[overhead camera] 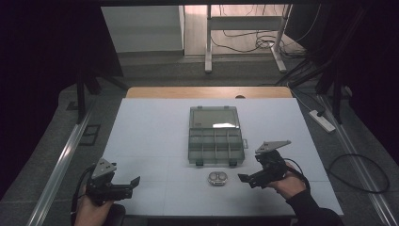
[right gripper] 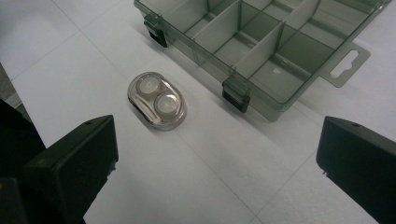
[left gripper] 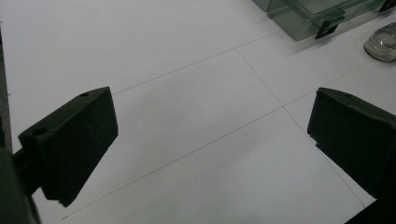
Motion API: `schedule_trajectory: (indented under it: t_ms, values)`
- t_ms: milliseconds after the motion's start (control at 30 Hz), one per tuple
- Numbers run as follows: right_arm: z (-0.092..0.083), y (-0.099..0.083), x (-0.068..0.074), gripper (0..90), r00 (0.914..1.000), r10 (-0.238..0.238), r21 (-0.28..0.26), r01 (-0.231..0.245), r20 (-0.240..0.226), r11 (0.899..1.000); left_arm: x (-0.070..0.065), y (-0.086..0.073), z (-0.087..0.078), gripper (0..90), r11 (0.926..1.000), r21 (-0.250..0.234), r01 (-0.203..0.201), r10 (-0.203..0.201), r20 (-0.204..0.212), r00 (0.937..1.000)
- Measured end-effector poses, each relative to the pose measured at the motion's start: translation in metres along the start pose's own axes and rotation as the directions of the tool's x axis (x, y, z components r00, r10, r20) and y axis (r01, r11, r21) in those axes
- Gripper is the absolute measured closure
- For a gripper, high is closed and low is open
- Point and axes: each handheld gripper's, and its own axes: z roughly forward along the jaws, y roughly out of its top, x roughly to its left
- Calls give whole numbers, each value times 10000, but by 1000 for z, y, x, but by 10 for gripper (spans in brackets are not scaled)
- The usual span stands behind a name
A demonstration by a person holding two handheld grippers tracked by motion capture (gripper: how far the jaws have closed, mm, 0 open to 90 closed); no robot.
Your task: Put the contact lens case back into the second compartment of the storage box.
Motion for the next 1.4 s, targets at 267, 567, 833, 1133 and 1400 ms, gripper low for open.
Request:
schedule_trajectory:
  t_ms: [267, 567, 833, 1133, 1400]
  values:
    - [6, 6, 3, 0, 9998, 136, 250, -133, -125, 9996, 0, 0, 0, 17, 10000, -10, 8, -8, 18, 10000]
    - [14, 15, 10, 0, 9994, -121, 650, 141, -313, 9978, 1, 0, 0, 17, 10000, -32, 37, -37, 72, 10000]
    - [26, 23, 18, 0, 9972, -626, 1044, 666, -413, 9923, 1, 0, 0, 17, 10000, -51, 61, -61, 99, 9999]
    - [39, 29, 29, 0, 9926, -1085, 1498, 1156, -549, 9819, 2, 0, 0, 16, 9999, -96, 92, -91, 148, 9998]
    - [53, 33, 36, 0, 9891, -1319, 1900, 1422, -658, 9714, 3, 0, -1, 16, 9997, -132, 182, -179, 216, 9996]
